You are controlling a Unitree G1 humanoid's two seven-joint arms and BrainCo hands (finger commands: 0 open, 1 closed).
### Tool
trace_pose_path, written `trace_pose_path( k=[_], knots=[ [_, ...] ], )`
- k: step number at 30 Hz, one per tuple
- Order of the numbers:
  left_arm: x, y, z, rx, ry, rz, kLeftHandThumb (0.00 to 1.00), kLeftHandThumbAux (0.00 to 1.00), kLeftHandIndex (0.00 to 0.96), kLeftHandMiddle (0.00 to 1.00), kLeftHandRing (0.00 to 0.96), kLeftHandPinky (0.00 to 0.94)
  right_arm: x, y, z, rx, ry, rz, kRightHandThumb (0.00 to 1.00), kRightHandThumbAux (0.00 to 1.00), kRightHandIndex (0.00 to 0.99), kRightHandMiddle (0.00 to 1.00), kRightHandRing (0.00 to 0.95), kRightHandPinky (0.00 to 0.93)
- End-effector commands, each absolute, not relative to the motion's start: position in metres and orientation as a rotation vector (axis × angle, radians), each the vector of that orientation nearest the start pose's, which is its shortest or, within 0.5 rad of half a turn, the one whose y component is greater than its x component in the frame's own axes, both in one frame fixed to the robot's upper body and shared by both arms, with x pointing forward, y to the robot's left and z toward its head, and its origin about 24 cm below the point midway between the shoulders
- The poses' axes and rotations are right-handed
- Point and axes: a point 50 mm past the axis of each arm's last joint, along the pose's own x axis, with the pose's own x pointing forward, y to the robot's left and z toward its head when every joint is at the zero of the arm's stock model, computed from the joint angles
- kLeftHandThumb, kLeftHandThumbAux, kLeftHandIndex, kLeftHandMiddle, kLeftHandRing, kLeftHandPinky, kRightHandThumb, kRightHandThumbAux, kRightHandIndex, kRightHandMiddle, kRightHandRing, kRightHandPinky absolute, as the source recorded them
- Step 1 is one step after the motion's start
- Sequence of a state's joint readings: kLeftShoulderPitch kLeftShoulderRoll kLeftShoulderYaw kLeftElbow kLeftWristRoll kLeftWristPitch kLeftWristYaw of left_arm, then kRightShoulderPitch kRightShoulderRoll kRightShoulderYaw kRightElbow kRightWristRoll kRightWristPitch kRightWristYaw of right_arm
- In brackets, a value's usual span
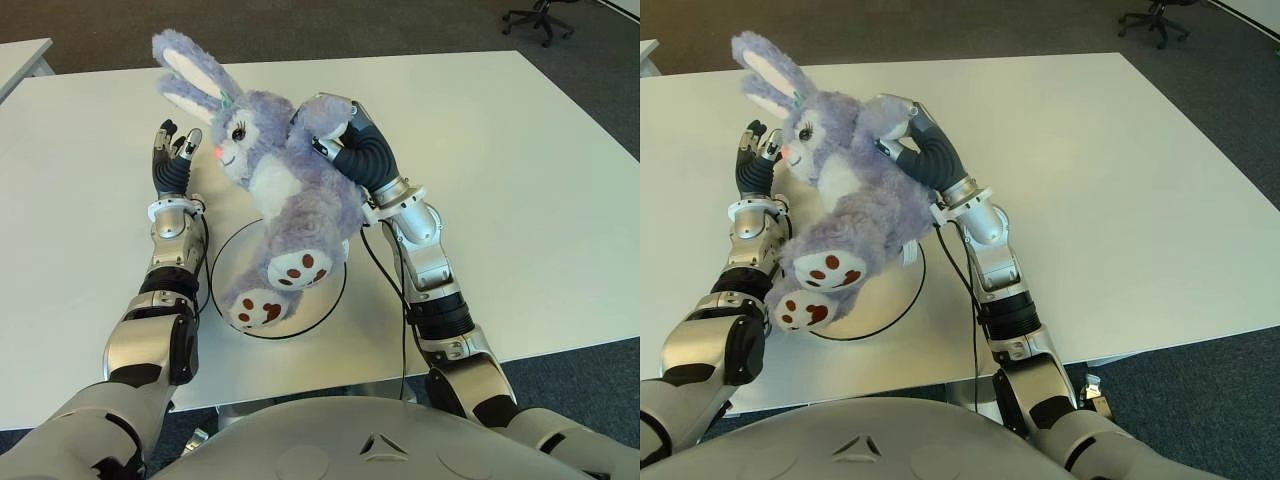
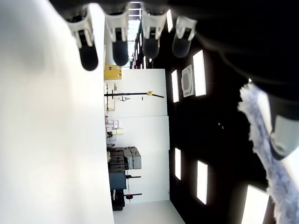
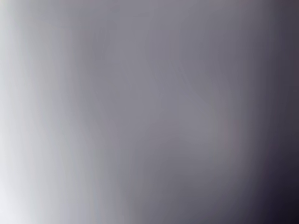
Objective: Put the doll into the plate.
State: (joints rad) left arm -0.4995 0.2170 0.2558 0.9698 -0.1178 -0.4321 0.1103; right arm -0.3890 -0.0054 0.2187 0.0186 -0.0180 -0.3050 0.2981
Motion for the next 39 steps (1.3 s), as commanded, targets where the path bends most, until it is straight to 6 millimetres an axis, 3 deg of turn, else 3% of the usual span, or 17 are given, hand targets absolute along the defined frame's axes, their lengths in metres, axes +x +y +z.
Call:
trace_pose_path(
  k=[1, 23, 39],
  knots=[
    [0.270, 0.216, -0.057, -0.043, 0.319, 0.333, 0.000, 0.506, 0.000, 0.057, 0.103, 0.172, 0.281, -0.054, 0.157, -0.115, -0.615, 0.626, 0.848, 0.671, 0.392, 0.559, 0.668, 0.689],
    [0.268, 0.215, -0.059, -0.074, 0.317, 0.320, 0.000, 0.513, 0.000, 0.043, 0.105, 0.180, 0.281, -0.048, 0.149, -0.142, -0.608, 0.646, 0.839, 0.680, 0.375, 0.547, 0.657, 0.667],
    [0.266, 0.213, -0.056, -0.067, 0.263, 0.304, 0.000, 0.502, 0.000, 0.033, 0.070, 0.126, 0.280, -0.046, 0.142, -0.159, -0.601, 0.646, 0.839, 0.681, 0.375, 0.548, 0.651, 0.651]
  ],
)
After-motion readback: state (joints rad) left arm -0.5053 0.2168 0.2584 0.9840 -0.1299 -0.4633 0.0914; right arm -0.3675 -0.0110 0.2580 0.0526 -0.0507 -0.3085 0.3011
